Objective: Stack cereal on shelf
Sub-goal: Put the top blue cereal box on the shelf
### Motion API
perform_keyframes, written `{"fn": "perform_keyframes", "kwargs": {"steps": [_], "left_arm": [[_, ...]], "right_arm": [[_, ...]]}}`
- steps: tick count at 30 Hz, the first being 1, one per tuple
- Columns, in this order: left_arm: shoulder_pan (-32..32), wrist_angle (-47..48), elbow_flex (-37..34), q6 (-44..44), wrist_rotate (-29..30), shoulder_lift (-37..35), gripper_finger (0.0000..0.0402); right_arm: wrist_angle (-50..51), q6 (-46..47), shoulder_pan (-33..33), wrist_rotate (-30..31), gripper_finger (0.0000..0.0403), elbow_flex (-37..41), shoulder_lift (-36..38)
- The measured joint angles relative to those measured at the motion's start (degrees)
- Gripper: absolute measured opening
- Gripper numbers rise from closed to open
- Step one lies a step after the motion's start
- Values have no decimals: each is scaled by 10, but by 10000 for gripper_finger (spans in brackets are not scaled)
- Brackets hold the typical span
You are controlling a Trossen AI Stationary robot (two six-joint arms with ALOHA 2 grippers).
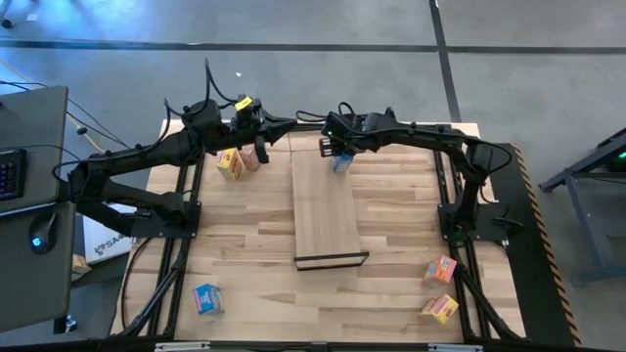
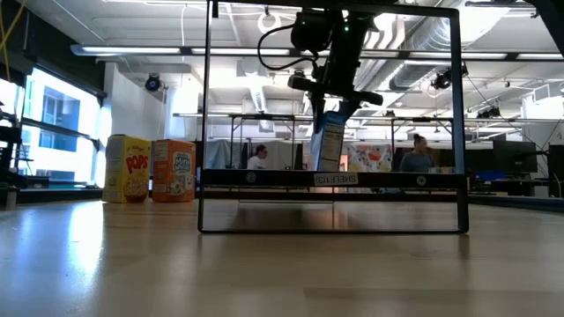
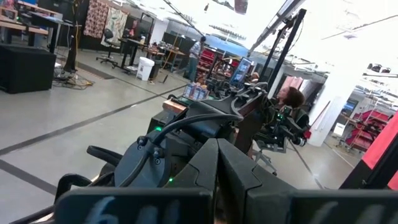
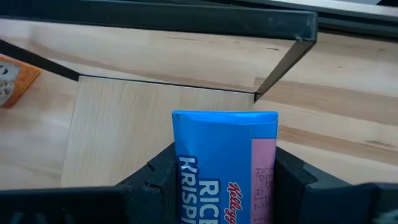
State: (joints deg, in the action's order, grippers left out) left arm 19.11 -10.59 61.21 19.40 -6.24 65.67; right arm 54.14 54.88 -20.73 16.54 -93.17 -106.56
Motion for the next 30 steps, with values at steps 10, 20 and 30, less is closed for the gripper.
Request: {"fn": "perform_keyframes", "kwargs": {"steps": [10,20,30], "left_arm": [[0,1,0,0,0,0,0],[0,5,0,0,-12,0,0],[0,4,0,-15,-12,0,0]], "right_arm": [[0,6,1,18,183,0,0],[0,3,1,18,229,0,0],[8,-32,1,7,229,0,20]]}}
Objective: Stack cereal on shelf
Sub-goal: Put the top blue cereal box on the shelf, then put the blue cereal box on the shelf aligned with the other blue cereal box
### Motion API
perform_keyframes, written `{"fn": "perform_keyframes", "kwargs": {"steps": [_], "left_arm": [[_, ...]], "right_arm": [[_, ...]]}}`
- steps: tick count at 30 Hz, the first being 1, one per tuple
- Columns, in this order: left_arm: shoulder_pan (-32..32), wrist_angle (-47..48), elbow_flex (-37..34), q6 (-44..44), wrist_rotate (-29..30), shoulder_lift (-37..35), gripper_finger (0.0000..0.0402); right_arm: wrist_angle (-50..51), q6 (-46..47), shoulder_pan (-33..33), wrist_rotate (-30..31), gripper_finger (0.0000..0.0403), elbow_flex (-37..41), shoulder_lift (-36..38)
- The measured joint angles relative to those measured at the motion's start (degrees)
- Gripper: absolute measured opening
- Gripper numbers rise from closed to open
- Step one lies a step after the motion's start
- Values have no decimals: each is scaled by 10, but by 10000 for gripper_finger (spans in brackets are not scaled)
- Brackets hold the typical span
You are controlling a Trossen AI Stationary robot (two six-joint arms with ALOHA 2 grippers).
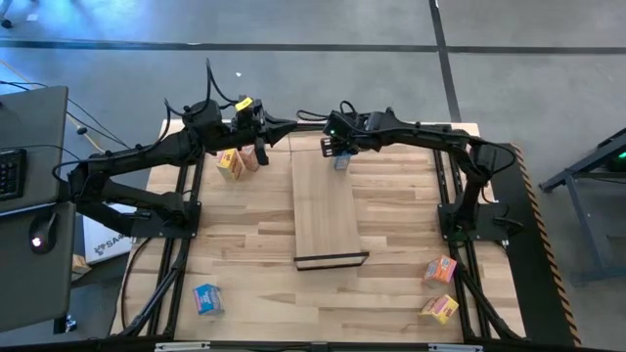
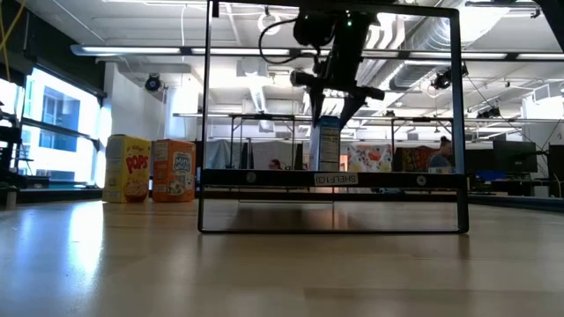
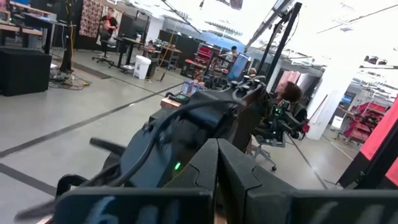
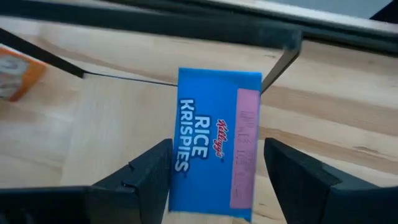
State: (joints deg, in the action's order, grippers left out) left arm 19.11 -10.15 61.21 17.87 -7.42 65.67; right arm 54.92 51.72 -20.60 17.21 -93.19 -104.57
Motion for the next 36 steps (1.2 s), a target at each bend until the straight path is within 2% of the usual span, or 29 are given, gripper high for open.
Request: {"fn": "perform_keyframes", "kwargs": {"steps": [4,10,17,20,23,27,30,33,36], "left_arm": [[0,0,0,0,0,0,0],[0,0,0,0,0,0,0],[0,1,0,0,0,-1,0],[0,6,0,0,0,-1,0],[0,24,0,6,-6,-1,0],[-9,22,-15,15,-10,-1,0],[-28,-53,-60,16,-6,-2,0],[-49,-127,-113,13,-9,-5,0],[-67,-144,-142,6,2,-11,0]], "right_arm": [[-2,-26,0,7,229,0,32],[21,-64,6,-15,229,0,83],[97,-131,55,37,229,1,149],[102,-142,76,42,229,37,189],[87,-128,91,30,229,122,244],[-12,-82,106,-16,229,264,344],[-161,-68,118,-49,229,355,417],[-309,-95,128,-72,229,424,474],[-426,-151,135,-92,229,474,514]]}}
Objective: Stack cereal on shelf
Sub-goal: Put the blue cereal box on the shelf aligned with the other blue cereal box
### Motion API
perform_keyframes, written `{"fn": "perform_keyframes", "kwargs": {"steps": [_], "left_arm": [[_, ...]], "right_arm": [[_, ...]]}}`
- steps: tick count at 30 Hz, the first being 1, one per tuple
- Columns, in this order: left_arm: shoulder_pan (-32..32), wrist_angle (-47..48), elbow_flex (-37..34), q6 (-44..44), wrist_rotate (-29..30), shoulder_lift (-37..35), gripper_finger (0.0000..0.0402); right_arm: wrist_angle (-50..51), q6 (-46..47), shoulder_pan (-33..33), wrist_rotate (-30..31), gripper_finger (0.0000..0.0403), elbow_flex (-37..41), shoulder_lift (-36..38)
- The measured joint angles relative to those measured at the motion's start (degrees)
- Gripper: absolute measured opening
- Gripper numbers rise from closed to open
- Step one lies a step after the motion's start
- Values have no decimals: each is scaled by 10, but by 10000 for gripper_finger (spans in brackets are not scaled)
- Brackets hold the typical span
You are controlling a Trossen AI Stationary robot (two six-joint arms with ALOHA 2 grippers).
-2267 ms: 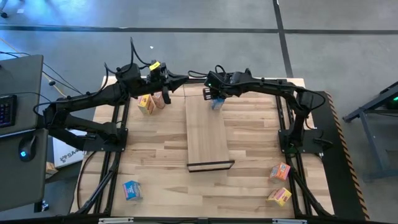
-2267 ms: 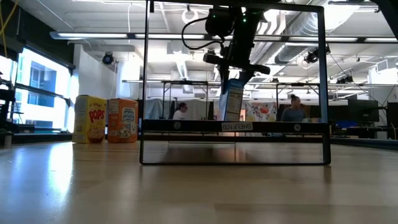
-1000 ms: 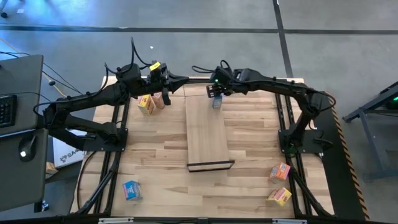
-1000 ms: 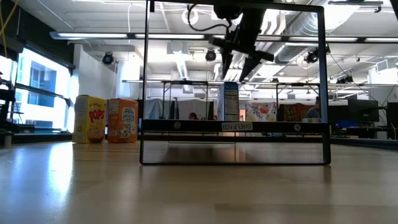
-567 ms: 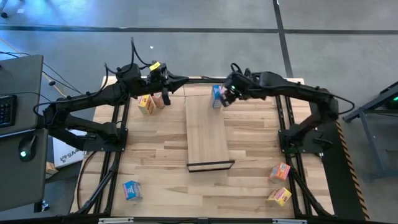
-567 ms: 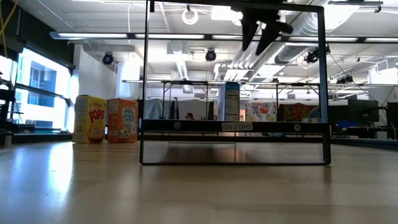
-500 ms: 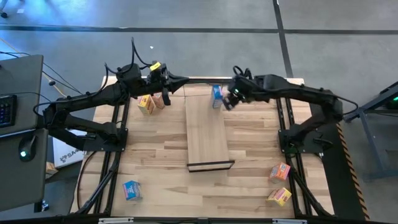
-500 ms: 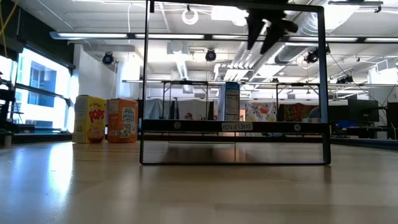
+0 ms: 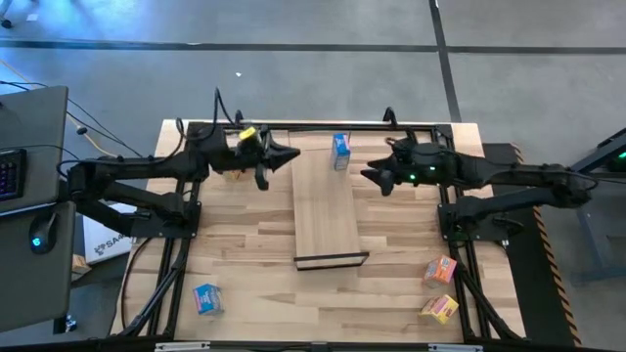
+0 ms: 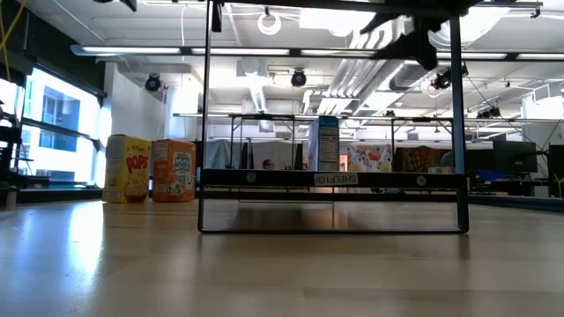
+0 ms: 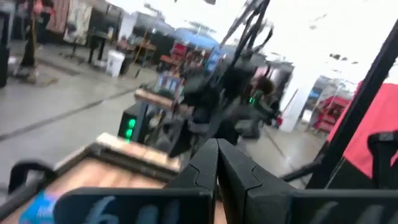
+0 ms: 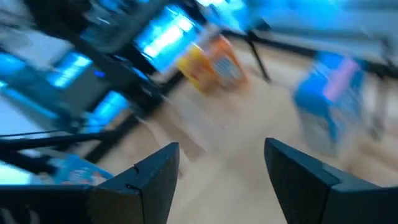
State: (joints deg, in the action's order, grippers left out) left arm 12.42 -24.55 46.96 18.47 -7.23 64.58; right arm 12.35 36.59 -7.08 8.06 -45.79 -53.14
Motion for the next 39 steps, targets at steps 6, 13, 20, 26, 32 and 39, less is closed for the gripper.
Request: {"fn": "perform_keyframes", "kwargs": {"steps": [6,13,20,26,32,39], "left_arm": [[-12,13,-13,-8,40,1,0],[-12,9,-13,-11,53,1,0],[13,12,-13,-19,44,1,65],[53,35,-13,-11,-20,1,178],[89,69,-11,-36,-76,1,260],[103,64,16,-27,-82,1,275]], "right_arm": [[-82,-70,1,-16,229,44,34],[-102,-62,1,-16,229,44,32],[-125,-40,1,-5,229,43,32],[-125,29,1,23,229,43,32],[-125,73,1,25,229,43,32],[-125,100,1,31,229,43,32]]}}
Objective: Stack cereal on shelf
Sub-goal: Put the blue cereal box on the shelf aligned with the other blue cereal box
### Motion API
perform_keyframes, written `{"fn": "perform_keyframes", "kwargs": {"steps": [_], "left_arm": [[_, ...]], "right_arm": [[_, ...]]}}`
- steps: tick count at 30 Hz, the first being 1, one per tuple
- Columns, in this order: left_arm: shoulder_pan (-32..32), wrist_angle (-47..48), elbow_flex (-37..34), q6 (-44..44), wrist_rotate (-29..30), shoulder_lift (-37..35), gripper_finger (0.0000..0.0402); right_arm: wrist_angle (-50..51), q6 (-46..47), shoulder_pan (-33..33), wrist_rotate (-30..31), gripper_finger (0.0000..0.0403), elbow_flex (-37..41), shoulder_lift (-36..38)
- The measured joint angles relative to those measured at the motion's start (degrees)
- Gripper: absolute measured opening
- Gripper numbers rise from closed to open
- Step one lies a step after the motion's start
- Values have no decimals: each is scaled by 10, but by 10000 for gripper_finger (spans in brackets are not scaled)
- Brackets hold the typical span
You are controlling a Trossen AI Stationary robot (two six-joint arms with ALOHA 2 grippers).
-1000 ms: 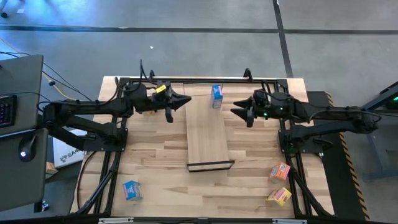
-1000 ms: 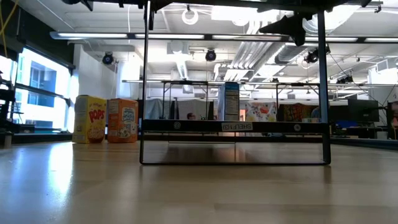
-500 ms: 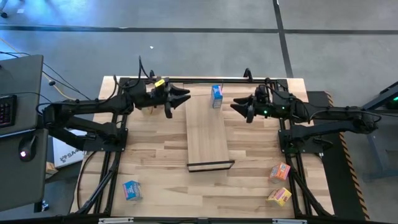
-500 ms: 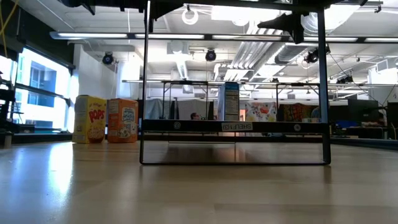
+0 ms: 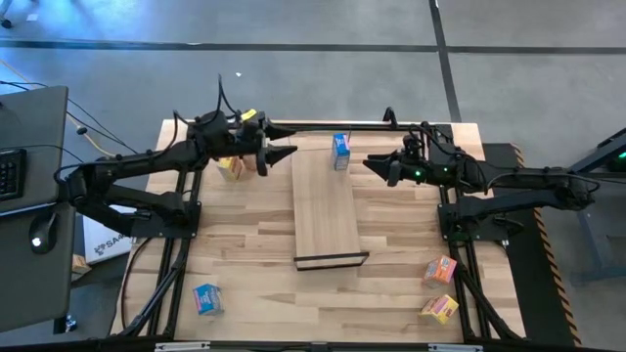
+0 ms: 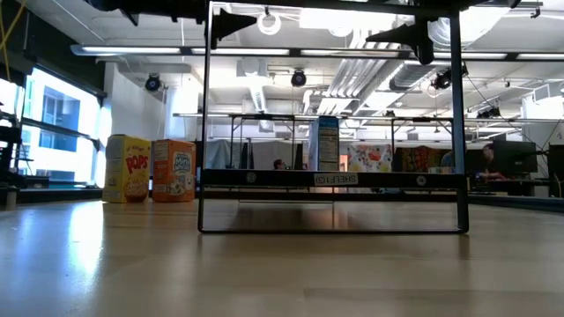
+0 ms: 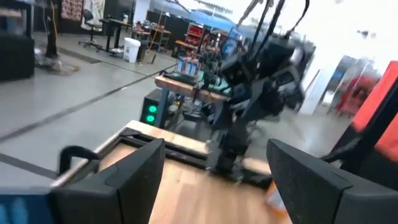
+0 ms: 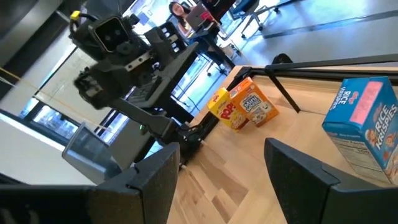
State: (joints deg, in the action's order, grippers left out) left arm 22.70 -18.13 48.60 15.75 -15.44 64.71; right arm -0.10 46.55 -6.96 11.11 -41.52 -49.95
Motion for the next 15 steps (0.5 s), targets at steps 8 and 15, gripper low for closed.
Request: {"fn": "perform_keyframes", "kwargs": {"steps": [8,15], "left_arm": [[-29,123,83,121,-108,0,276],[-228,543,315,-197,5,25,276]], "right_arm": [[4,-4,0,11,229,-1,0],[8,-44,0,-37,229,-1,0]]}}
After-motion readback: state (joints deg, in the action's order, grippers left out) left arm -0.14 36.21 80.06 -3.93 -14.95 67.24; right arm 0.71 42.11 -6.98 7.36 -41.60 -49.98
